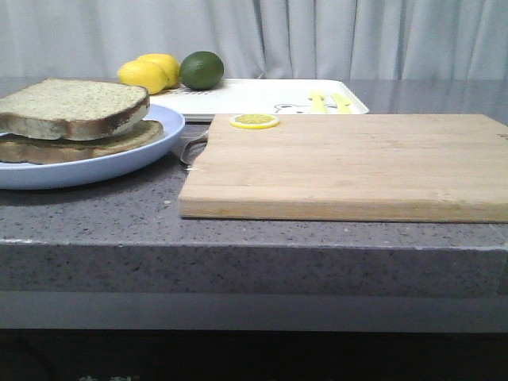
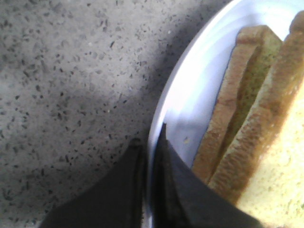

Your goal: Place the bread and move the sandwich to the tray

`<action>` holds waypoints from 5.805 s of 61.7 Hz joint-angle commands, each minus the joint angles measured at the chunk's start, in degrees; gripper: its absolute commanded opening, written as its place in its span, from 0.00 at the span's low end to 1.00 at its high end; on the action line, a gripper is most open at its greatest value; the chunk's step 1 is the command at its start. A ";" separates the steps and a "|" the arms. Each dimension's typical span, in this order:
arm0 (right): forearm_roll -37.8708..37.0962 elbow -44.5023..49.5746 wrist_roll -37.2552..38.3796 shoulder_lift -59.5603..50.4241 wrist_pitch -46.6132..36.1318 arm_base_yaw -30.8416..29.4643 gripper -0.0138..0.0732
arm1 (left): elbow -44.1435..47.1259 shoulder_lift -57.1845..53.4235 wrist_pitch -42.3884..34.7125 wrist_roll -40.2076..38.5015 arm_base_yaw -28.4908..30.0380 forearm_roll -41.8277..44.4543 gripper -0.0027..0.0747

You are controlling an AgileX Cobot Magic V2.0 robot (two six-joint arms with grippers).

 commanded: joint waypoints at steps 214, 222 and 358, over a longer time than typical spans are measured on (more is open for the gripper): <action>-0.06 -1.14 -0.25 0.19 -3.53 -0.25 0.57 | 13.20 -48.39 -17.74 -14.31 -38.15 25.02 0.47; 0.72 -1.14 -0.25 0.19 -3.69 -0.25 0.57 | 22.49 -57.01 -19.84 -14.15 -38.15 25.60 0.47; 1.01 -1.14 -0.25 0.24 -3.31 -0.25 0.08 | 69.09 -99.01 -56.01 -7.23 -19.09 23.61 0.01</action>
